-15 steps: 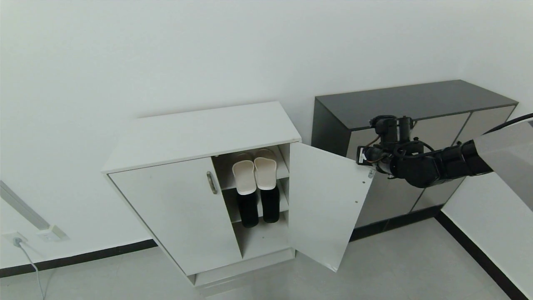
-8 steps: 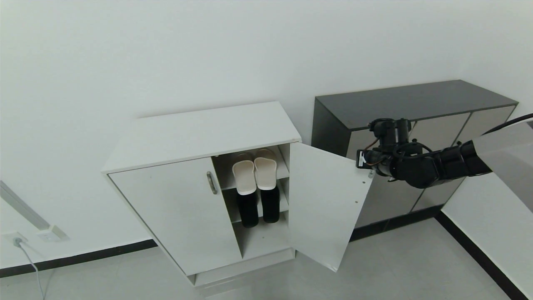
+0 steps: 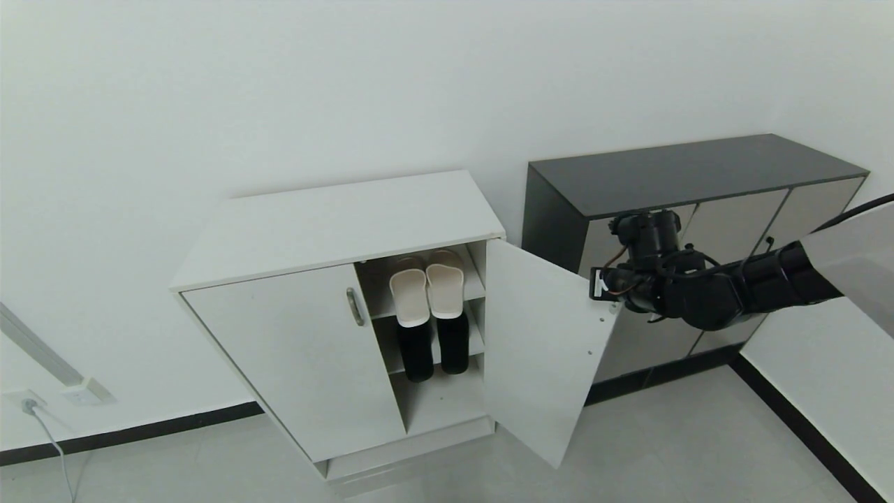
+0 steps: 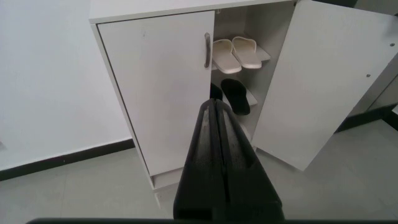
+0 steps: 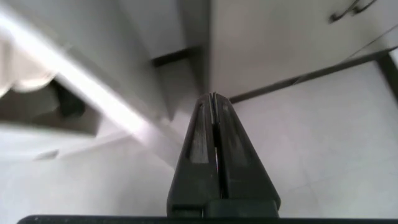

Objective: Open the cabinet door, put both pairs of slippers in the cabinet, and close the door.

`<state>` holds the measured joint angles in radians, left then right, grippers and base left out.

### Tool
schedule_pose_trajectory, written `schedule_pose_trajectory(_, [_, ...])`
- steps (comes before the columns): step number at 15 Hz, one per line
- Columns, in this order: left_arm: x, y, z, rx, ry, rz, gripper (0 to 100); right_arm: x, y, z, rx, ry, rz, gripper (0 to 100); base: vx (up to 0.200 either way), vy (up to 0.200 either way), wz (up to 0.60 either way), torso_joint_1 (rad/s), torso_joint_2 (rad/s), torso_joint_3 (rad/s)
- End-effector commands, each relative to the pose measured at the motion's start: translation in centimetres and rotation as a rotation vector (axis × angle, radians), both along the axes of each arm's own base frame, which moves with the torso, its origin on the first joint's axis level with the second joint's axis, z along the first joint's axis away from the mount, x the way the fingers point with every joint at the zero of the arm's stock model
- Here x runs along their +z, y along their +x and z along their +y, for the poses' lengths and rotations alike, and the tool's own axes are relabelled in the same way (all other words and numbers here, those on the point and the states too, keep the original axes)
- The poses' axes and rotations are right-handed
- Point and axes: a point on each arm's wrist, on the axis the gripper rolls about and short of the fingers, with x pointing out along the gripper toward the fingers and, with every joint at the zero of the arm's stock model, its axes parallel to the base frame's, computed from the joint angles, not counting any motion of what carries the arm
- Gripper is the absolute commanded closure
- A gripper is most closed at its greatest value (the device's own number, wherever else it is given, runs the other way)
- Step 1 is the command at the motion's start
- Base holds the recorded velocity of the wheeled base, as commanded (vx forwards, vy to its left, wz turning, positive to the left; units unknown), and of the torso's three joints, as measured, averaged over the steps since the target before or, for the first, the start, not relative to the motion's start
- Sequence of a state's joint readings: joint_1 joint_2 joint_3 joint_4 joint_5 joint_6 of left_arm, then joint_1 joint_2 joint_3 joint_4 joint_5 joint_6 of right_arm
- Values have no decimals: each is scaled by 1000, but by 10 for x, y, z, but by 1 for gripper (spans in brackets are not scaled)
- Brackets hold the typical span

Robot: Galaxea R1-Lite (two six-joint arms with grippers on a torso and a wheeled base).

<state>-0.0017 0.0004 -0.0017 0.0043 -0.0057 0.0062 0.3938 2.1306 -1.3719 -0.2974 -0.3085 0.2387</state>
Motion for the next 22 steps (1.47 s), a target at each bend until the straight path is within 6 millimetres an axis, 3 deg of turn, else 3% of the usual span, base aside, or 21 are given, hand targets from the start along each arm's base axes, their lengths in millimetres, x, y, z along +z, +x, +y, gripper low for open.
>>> schedule_pose_trajectory(1, [0,0,0,0,0,2,100,14,-33,21,70,20,-4,100,0,0,0,0,0,0])
schedule_pose_trajectory(3, [0,0,0,0,0,2,100,17,-58,40,134,29,-4,100,0,0,0,0,0,0])
schedule_pose_trajectory(9, [0,0,0,0,0,2,100,16,-82,44,222,-14,-105,100,0,0,0,0,0,0])
schedule_pose_trajectory(22, [0,0,0,0,0,2,100,11,-102,73,321,-15,-114,100,0,0,0,0,0,0])
